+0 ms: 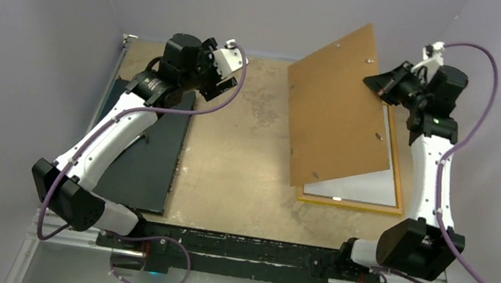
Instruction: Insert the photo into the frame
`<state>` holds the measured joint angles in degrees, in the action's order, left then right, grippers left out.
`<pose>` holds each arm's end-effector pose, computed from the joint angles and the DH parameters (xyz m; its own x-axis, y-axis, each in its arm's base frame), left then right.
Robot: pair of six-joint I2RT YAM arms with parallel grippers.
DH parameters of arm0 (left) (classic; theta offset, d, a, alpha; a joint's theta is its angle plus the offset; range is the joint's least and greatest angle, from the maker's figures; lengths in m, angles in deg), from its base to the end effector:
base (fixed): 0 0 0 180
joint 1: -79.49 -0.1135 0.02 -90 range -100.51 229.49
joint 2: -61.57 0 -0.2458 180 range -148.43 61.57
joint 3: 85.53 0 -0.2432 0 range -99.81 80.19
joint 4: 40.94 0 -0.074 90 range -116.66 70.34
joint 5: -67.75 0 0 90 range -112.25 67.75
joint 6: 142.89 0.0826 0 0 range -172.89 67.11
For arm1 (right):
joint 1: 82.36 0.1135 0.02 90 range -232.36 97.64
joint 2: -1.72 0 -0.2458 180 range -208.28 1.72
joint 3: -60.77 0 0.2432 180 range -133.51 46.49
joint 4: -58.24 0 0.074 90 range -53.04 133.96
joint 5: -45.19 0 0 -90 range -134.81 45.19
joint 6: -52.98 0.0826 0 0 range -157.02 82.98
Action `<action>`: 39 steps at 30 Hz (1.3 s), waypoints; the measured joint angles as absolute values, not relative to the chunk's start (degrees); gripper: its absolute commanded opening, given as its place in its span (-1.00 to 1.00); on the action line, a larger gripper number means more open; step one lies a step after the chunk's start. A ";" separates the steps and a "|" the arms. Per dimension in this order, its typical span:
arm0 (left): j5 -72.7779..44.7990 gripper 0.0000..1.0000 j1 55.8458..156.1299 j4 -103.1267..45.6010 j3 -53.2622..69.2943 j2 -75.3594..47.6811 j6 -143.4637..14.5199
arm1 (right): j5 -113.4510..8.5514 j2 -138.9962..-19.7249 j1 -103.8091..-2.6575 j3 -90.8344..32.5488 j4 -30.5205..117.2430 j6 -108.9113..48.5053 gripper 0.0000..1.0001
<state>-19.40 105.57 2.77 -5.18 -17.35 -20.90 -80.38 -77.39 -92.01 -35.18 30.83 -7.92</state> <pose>0.3074 -0.1550 0.3797 -0.0430 0.6102 -0.7911 0.5930 0.6528 0.4713 0.3483 -0.0105 0.3994 -0.3659 0.4635 -0.8071 -0.2855 0.7695 0.5713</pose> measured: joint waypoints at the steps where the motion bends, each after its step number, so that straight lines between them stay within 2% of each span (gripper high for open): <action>1: -18.46 0.34 105.42 3.73 -5.18 -18.37 -21.10 | -80.51 -76.63 -93.56 -34.43 31.07 -7.43 -1.00; 5: -16.19 0.27 105.01 5.46 -5.13 -19.77 -22.08 | -81.26 -74.99 -99.90 -32.51 31.47 -7.08 -1.00; 13: -12.86 0.18 104.96 5.83 -4.46 -21.52 -22.28 | -84.51 -77.17 -105.06 -32.44 33.06 -10.54 -1.00; 22: -11.27 0.13 104.61 5.74 -3.08 -22.33 -22.28 | -84.49 -81.89 -105.69 -32.55 30.18 -17.20 -1.00; 39: -10.92 0.08 104.24 5.83 -1.92 -22.31 -22.28 | -84.80 -82.77 -105.80 -27.66 34.46 -16.70 -1.00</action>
